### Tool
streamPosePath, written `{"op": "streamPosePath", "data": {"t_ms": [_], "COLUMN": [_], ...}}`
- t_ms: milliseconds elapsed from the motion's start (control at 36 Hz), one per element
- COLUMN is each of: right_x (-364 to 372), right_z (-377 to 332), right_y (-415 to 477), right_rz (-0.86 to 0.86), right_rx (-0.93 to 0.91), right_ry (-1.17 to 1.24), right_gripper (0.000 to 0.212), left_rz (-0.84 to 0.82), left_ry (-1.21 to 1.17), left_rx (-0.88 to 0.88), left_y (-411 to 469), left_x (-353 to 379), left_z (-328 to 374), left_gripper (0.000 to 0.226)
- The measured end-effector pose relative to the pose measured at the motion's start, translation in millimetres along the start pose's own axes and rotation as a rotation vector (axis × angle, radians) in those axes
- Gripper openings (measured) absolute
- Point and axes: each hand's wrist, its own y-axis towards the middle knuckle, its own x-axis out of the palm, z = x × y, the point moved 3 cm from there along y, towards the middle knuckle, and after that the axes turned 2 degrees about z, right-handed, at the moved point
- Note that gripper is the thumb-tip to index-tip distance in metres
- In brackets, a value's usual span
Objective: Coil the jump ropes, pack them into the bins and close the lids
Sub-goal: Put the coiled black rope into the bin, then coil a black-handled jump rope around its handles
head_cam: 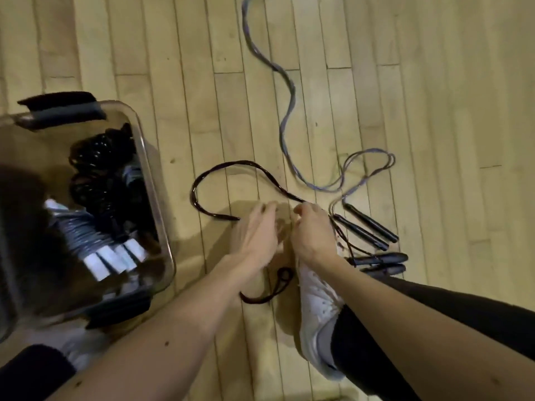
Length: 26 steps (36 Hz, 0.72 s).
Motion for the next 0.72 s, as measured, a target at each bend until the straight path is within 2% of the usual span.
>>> {"op": "streamPosePath", "data": {"t_ms": [56,111,167,222,306,361,417,500,556,639,722], "right_x": [-10.8,-15.8,-17.7,-17.1,-14.5,-14.7,-17.9,-33.5,-49.4,-82.6,-123.4], "right_z": [13.7,26.8,35.3,40.6,46.7,48.6,48.9,47.6,42.5,30.8,8.3], "right_y": [16.9,29.9,37.8,41.9,44.0,44.1,42.1,31.0,17.5,-9.7,-39.4], "right_rz": [0.029,-0.010,-0.021,-0.009,-0.033,-0.050,-0.093,-0.156,-0.208,-0.240,-0.250], "right_rx": [-0.025,-0.053,-0.084,-0.110,-0.128,-0.143,-0.132,-0.081,-0.060,-0.057,-0.061], "right_ry": [-0.140,-0.221,-0.194,-0.167,-0.187,-0.207,-0.227,-0.141,-0.040,0.076,0.210], "right_gripper": [0.040,0.044,0.047,0.041,0.038,0.044,0.047,0.030,0.030,0.040,0.053], "left_rz": [0.050,0.079,0.137,0.181,0.084,0.080,0.143,0.356,0.458,0.554,0.580], "left_ry": [0.167,0.313,0.501,0.660,0.704,0.601,0.426,0.242,0.093,-0.104,-0.168], "left_rx": [0.149,0.247,0.298,0.331,0.388,0.417,0.478,0.500,0.360,0.091,0.014], "left_y": [22.9,42.2,54.4,56.9,49.1,42.1,34.3,24.9,19.7,8.8,-18.8], "left_x": [4.1,11.7,18.8,23.7,31.3,23.2,2.9,-46.7,-91.2,-154.7,-196.4], "left_z": [14.6,24.1,28.6,30.5,28.6,23.4,22.6,31.8,38.9,45.3,59.7], "left_gripper": [0.065,0.070,0.062,0.055,0.049,0.039,0.025,0.016,0.006,0.017,0.026]}}
